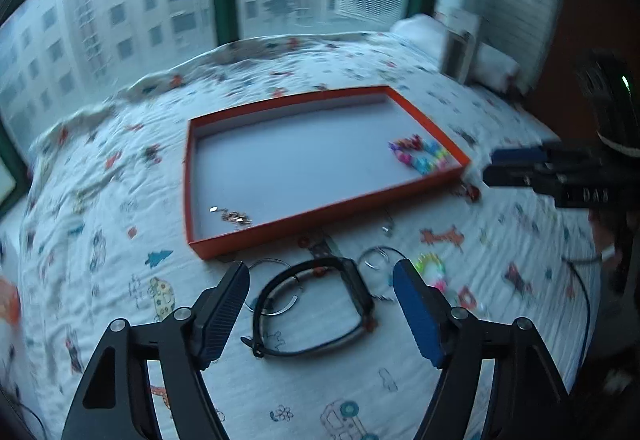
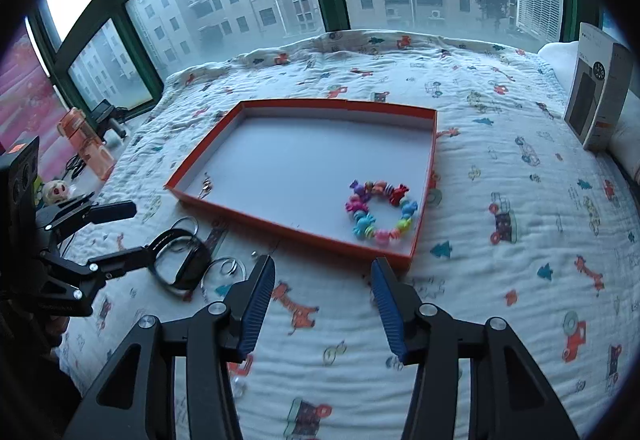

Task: Organize jewelry
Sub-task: 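Grasp the black watch band with the left tool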

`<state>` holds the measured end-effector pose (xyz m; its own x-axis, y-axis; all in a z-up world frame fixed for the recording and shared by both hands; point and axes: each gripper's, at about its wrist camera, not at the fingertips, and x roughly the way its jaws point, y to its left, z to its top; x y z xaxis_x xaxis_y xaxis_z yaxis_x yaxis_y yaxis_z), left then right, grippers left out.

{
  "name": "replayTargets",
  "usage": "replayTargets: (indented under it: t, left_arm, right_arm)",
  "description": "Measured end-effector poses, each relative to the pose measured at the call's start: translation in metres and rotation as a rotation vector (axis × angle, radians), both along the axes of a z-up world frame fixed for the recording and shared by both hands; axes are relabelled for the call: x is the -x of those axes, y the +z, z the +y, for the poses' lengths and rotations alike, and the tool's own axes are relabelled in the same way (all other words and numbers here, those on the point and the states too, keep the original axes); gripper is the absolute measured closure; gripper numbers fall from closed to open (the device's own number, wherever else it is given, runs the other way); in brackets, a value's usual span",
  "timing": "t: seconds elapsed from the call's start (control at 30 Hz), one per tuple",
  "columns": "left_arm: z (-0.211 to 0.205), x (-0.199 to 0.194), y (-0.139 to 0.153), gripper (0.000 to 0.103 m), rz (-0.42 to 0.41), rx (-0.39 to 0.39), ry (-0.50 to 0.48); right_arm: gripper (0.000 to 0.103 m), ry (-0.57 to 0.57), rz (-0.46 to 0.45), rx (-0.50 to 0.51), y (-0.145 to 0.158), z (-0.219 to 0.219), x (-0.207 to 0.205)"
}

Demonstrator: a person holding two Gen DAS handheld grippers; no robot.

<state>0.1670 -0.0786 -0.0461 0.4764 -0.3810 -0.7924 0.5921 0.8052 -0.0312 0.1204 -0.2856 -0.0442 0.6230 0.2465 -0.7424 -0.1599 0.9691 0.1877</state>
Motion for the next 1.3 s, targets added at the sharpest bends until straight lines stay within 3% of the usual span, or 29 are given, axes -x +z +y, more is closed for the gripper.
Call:
replayTargets:
  t: [0.27,0.57,0.83,1.1,1.3]
  left_arm:
    - [-0.017,0.009,-0.010,0.021,0.010,-0.105,-0.272]
    - [-0.013,-0.017,-0.031,0.021,0.046,-0.168,-0.535]
    - [-0.009,-0.033,-0.044,0.021,0.064,-0.169,-0.673]
    - [-0.017,-0.038,-0.050,0.022,0.029,-0.172,-0.787]
    - [-0.025,-0.036,-0.060,0.030,0.034,-0.202,-0.865]
  right_arm:
    - [0.046,-0.005,0.015,-0.023,0.000,-0.005,0.011]
    - [0.046,-0.066,0.056,-0.045,-0.004,-0.009,0.015]
    - [0.046,-0.114,0.101,-0.054,-0.016,-0.005,0.016]
    - [0.046,-0.132,0.133,-0.050,-0.026,-0.004,0.012]
    - [0.046,-0.124,0.133,-0.045,-0.027,-0.002,0.010]
